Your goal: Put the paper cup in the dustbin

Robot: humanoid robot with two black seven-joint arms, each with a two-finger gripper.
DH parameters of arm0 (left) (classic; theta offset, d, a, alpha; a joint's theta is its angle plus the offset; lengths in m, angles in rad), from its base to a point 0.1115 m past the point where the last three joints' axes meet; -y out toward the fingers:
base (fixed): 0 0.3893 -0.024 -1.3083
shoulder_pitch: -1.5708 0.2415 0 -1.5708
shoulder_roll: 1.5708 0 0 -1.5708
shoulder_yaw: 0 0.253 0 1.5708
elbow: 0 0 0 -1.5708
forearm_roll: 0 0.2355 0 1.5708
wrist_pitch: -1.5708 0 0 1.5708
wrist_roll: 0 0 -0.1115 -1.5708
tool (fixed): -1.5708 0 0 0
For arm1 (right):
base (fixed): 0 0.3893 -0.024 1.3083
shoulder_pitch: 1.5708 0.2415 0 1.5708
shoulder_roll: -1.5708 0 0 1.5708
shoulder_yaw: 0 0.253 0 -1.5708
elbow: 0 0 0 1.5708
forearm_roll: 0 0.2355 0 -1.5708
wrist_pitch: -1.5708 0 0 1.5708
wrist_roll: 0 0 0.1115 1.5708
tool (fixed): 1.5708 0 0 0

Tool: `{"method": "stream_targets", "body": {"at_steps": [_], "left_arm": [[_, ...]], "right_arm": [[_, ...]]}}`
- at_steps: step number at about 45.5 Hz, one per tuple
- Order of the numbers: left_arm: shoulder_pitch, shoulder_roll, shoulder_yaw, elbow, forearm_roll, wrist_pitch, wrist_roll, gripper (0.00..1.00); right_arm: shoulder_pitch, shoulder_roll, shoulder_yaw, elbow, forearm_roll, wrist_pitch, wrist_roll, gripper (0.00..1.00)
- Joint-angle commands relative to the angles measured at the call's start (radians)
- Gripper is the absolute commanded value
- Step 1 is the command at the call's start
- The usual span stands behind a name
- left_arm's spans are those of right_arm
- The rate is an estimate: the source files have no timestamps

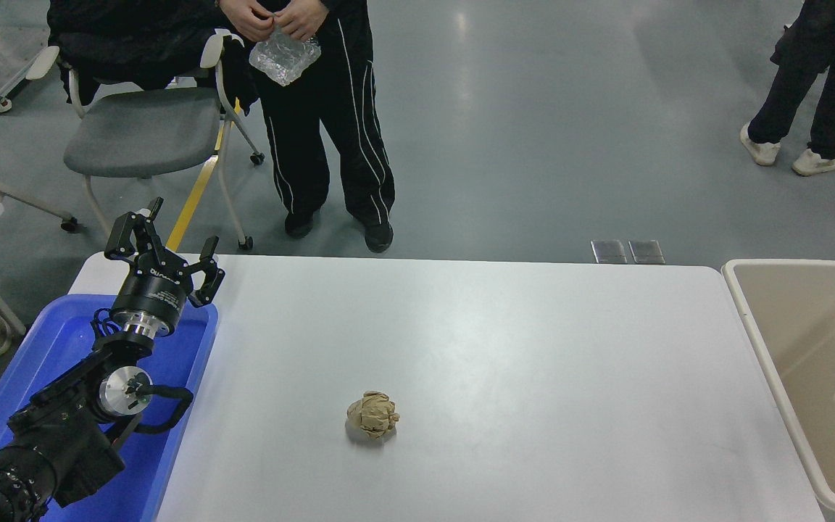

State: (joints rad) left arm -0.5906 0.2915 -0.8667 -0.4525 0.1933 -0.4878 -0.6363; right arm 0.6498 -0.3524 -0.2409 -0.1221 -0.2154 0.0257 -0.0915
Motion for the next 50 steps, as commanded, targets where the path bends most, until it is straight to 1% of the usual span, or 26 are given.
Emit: {"method": "stream_targets", "body": {"at_steps": [1,2,3,11,15,29,35,38,42,50], "left_arm": [[0.0,0.0,0.0,0.0,0.0,0.0,0.0,1.0],[0.0,0.002,0.0,0.0,0.0,0.0,0.0,1.0],[0.0,0.0,0.0,0.0,0.0,0.0,0.001,1.0],[0.0,0.0,0.0,0.0,0.0,0.0,0.0,1.0],[0.0,0.0,0.0,0.0,0.0,0.0,0.0,1.0],[0.0,0.0,0.0,0.0,0.0,0.0,0.0,1.0],[0.0,0.0,0.0,0.0,0.0,0.0,0.0,1.0],[0.0,0.0,0.0,0.0,0.0,0.0,0.0,1.0],[0.0,0.0,0.0,0.0,0.0,0.0,0.0,1.0],[0.0,0.0,0.0,0.0,0.0,0.0,0.0,1.0]], "right_arm": [[0.045,0.006,0.009,-0.007,0.001,-0.041,0.003,0.93],[0.051,0.007,0.011,-0.007,0.001,-0.049,0.003,0.97],[0.057,0.007,0.011,-0.007,0.002,-0.052,0.003,0.98],[0.108,0.006,0.011,-0.004,0.014,-0.047,0.001,0.99],[0.163,0.004,0.011,-0.004,0.014,-0.049,0.001,0.99],[0.428,0.0,0.029,0.001,0.019,-0.058,0.006,0.99],[0.56,-0.029,0.04,0.056,0.019,-0.055,0.006,0.99],[0.637,-0.048,0.078,0.099,0.019,-0.053,0.006,0.99],[0.729,-0.062,0.187,0.154,0.019,-0.044,0.006,0.99],[0.843,-0.062,0.457,0.196,0.019,-0.043,0.006,0.99]]}}
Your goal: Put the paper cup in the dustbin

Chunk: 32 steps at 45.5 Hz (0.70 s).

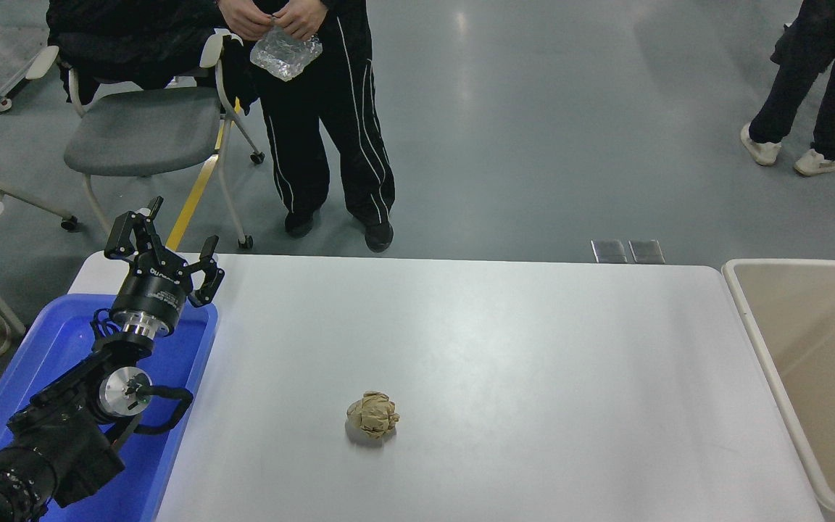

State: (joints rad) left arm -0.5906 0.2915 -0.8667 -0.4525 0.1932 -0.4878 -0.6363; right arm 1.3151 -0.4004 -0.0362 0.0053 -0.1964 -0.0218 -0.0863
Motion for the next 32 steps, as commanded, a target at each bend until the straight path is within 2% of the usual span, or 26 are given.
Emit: {"method": "stream_targets", "body": {"at_steps": [1,10,18,24,32], "left_arm": [[0.0,0.0,0.0,0.0,0.0,0.0,0.0,1.0],[0.0,0.0,0.0,0.0,0.0,0.0,0.0,1.0],[0.0,0.0,0.0,0.0,0.0,0.0,0.0,1.0],[0.0,0.0,0.0,0.0,0.0,0.0,0.0,1.0],[0.0,0.0,0.0,0.0,0.0,0.0,0.0,1.0]], "right_arm": [[0.191,-0.012,0.301,0.079,0.0,0.005,0.0,0.99],[0.199,-0.041,0.571,0.26,0.0,0.003,0.003,0.99],[0.167,-0.09,0.642,0.395,0.0,0.01,0.023,0.99],[0.119,-0.089,0.683,0.398,0.0,0.011,0.121,0.99],[-0.062,-0.075,0.7,0.479,0.0,0.01,0.269,0.99]]}}
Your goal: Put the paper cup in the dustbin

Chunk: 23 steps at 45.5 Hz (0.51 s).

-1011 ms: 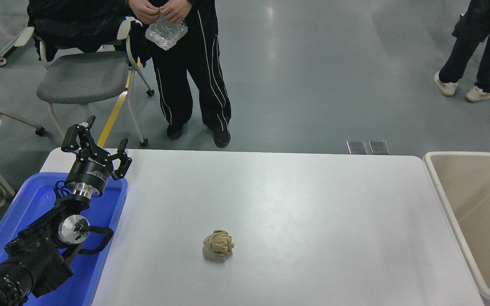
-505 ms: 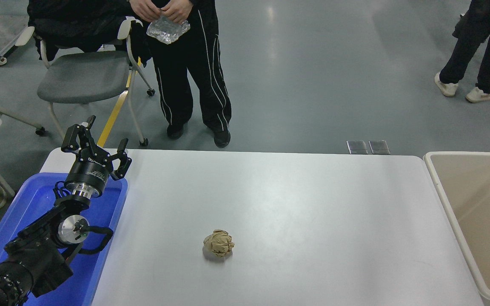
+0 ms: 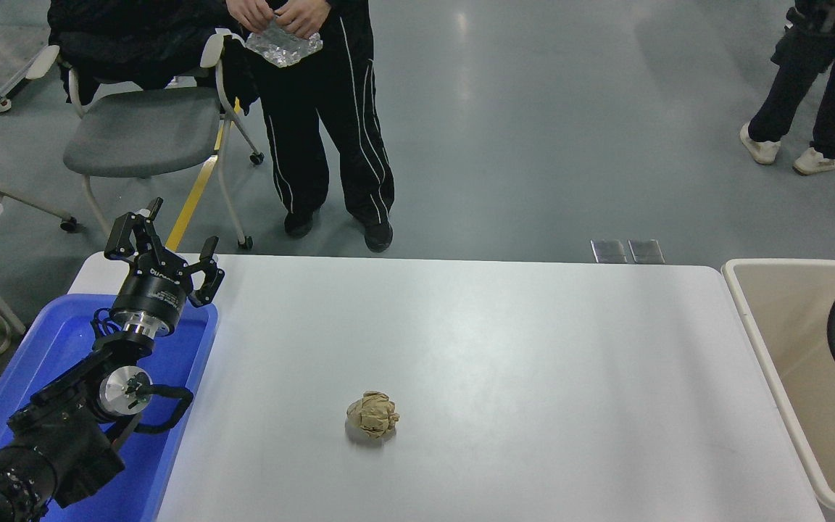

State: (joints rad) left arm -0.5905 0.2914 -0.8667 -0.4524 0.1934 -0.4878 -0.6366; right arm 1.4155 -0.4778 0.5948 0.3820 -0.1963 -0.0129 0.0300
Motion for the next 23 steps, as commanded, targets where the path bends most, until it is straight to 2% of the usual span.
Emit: {"method": "stream_targets", "body": {"at_steps": [1,11,23], "left_arm": [[0.0,0.0,0.0,0.0,0.0,0.0,0.0,1.0],[0.0,0.0,0.0,0.0,0.0,0.0,0.0,1.0],[0.0,0.0,0.0,0.0,0.0,0.0,0.0,1.0]], "right_arm": [[-0.191,0.008,0.074,0.109,-0.002,0.001,0.169,0.99],[-0.378,0.085,0.109,0.146,-0.015,0.002,0.419,0.99],[-0.573,0.172,0.126,0.14,-0.015,0.001,0.441,0.99]]}}
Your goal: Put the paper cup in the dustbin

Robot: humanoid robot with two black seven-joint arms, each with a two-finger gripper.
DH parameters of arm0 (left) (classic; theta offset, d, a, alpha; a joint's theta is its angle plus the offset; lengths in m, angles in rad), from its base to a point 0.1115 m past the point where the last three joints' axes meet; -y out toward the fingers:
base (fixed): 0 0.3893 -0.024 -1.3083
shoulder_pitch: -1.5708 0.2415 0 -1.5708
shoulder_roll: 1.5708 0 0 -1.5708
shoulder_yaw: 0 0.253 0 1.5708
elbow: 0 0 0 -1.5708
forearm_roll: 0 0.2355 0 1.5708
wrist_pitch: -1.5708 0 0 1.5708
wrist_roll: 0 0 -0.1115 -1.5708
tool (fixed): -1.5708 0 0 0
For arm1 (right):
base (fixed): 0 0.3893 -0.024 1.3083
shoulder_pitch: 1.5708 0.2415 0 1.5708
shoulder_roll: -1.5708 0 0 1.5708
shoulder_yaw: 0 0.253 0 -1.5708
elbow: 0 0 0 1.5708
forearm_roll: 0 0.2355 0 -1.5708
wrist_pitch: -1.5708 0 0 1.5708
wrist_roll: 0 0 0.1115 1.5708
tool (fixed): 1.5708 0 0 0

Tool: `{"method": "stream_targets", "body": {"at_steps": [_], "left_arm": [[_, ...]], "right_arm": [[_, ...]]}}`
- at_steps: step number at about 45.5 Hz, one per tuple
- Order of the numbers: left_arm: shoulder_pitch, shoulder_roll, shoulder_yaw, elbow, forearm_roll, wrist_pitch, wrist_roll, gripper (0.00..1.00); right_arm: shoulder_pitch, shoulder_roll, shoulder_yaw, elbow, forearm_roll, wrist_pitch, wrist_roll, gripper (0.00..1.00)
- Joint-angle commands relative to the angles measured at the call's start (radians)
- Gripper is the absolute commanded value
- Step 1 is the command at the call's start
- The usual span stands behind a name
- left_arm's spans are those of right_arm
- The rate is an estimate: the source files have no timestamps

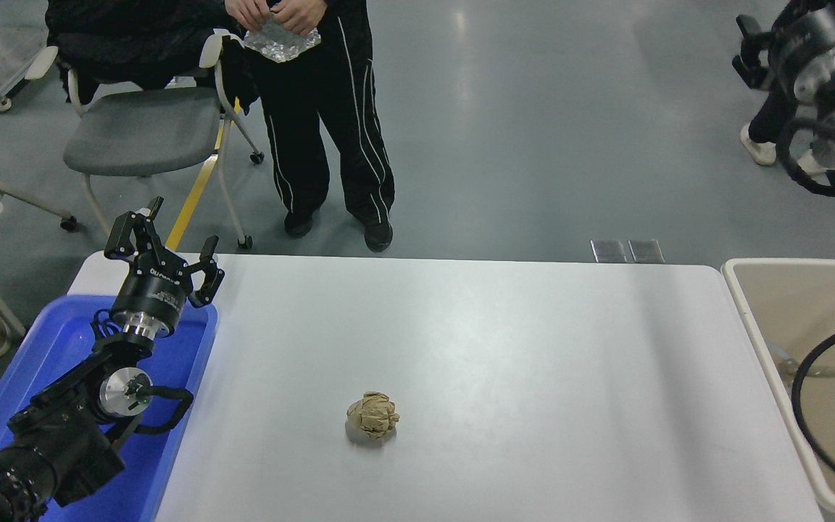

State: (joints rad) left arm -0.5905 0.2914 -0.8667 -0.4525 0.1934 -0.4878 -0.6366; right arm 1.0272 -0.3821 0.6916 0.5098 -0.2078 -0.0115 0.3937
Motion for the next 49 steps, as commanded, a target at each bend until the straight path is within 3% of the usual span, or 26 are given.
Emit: {"method": "stream_targets", "body": {"at_steps": [1,20,49], "left_arm": [[0.0,0.0,0.0,0.0,0.0,0.0,0.0,1.0],[0.0,0.0,0.0,0.0,0.0,0.0,0.0,1.0],[0.0,0.0,0.0,0.0,0.0,0.0,0.0,1.0]], "right_arm": [[-0.203,0.087,0.035,0.012,-0.002,-0.001,0.077,0.99],[-0.389,0.195,0.101,0.015,-0.002,0.001,0.145,0.99],[-0.369,0.187,0.134,0.018,-0.004,0.001,0.148,0.99]]}}
